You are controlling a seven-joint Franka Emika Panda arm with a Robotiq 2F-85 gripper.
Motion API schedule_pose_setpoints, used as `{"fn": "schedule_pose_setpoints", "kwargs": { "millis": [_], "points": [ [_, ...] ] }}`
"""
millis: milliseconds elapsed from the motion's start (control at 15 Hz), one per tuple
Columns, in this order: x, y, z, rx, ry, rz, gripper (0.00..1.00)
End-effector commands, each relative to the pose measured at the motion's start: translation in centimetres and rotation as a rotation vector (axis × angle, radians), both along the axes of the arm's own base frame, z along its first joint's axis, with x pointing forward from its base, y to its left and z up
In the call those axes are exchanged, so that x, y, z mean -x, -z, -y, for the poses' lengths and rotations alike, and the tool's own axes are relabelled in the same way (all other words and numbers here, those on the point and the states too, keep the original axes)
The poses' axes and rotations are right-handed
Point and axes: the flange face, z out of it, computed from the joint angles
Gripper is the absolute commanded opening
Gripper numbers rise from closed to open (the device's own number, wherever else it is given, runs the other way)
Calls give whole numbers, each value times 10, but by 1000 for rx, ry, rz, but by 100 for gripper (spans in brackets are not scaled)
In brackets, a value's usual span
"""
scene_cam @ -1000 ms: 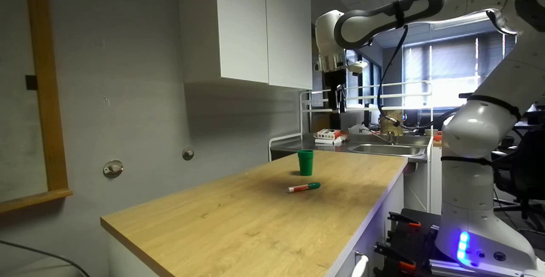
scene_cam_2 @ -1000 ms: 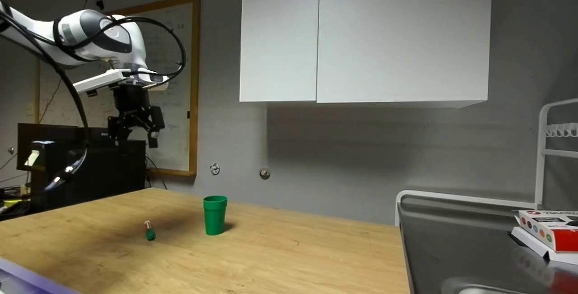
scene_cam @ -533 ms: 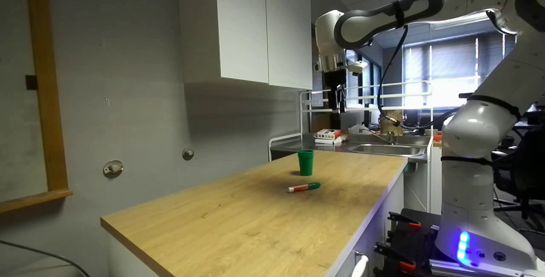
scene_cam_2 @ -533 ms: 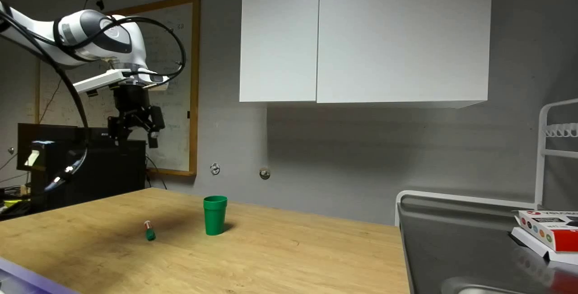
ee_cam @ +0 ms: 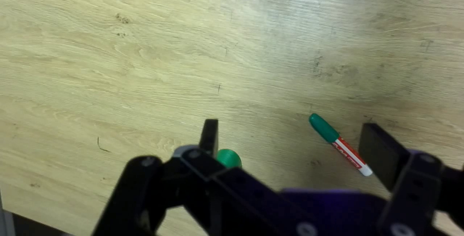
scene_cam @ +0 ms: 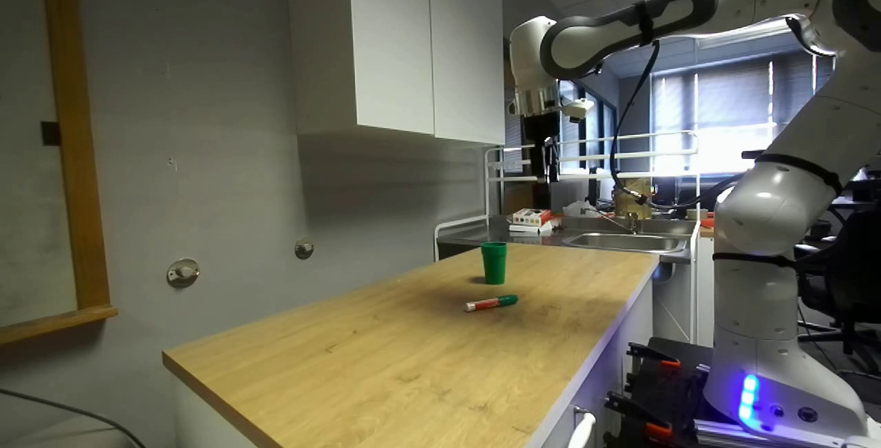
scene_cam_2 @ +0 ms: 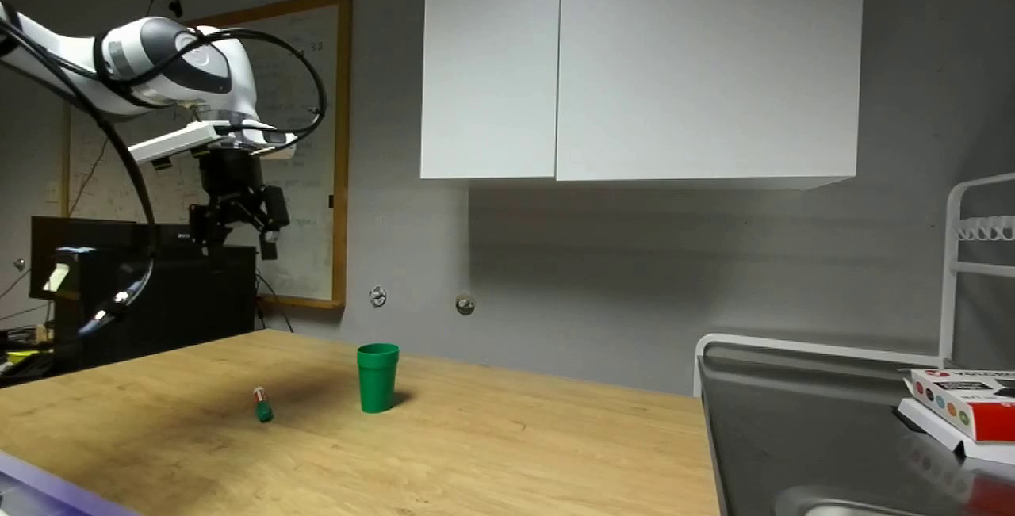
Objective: Put the marker in the cup
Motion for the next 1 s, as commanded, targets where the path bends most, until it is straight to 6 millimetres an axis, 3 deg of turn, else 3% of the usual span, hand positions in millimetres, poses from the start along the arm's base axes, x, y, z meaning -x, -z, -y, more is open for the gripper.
{"fn": "schedule_pose_setpoints", "kwargs": {
  "millis": [0, 467, 933],
  "points": [
    [0, -1, 0, 0, 0, -1, 100],
    [-6, 2, -1, 1, -3, -11, 100],
    [-34, 25, -15, 5, -27, -80, 100]
  ]
}}
